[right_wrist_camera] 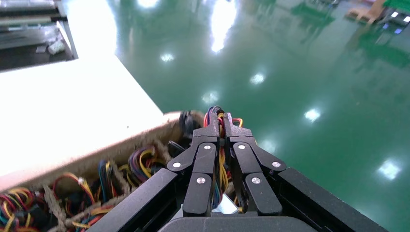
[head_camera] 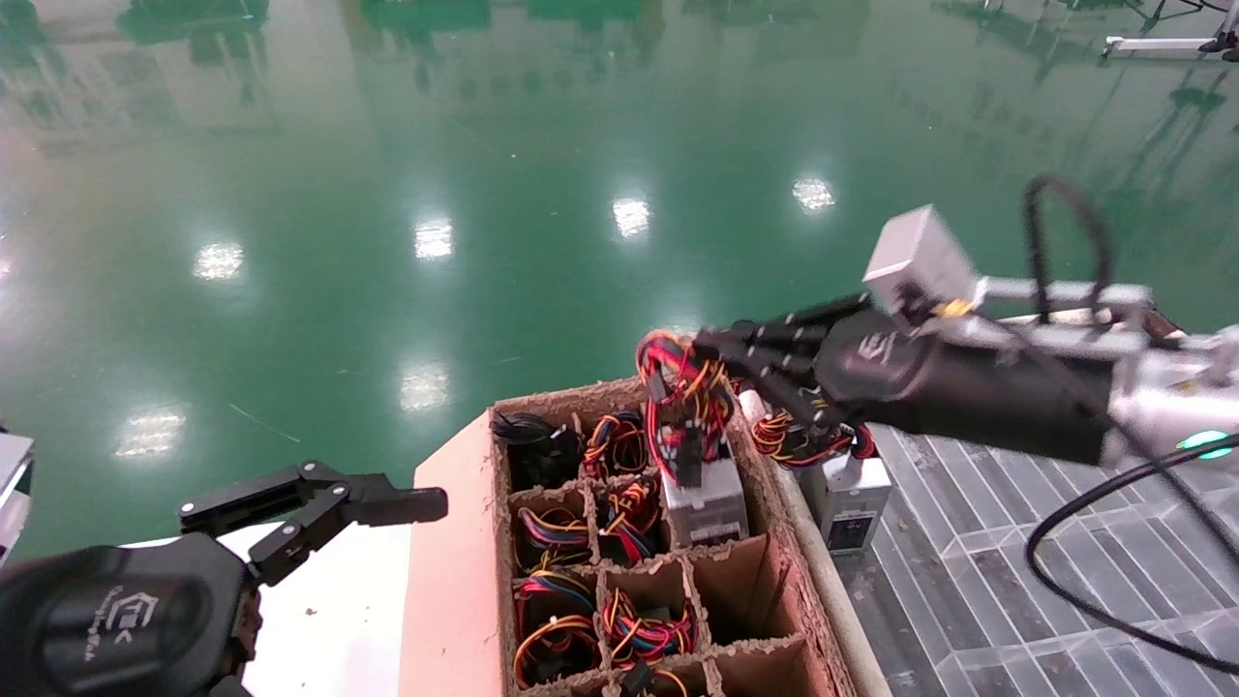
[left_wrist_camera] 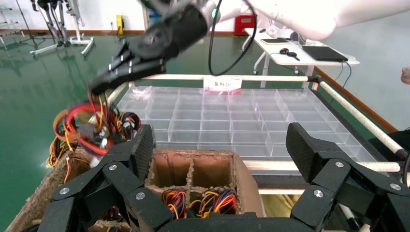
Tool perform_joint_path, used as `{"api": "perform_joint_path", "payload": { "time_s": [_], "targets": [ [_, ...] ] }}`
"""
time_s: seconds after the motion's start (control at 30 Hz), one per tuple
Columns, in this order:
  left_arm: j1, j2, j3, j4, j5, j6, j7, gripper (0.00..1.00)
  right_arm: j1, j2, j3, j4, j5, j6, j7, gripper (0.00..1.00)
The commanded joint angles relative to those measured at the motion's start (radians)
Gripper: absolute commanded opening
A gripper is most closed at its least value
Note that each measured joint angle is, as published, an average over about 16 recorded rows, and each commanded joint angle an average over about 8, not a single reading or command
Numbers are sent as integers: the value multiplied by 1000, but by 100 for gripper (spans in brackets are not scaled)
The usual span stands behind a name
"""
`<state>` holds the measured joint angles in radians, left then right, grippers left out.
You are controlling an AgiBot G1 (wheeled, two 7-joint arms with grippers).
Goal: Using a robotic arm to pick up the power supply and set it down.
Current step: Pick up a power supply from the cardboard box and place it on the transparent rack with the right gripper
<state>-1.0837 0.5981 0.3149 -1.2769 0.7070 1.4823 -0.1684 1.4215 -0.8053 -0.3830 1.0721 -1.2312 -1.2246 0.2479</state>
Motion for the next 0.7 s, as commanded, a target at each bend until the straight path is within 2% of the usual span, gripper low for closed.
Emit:
{"api": "perform_joint_path", "payload": {
  "time_s": [0.03, 0.4, 0.7],
  "targets": [
    [0, 0, 0, 0, 0, 0, 0, 100, -5, 19, 17, 42, 22, 6, 27, 0],
    [0, 0, 0, 0, 0, 0, 0, 100, -12, 156, 107, 225, 110, 39, 159, 0],
    [0, 0, 1, 0, -1, 0, 0, 100, -21, 307, 186, 271, 191, -5, 204, 0]
  ]
}}
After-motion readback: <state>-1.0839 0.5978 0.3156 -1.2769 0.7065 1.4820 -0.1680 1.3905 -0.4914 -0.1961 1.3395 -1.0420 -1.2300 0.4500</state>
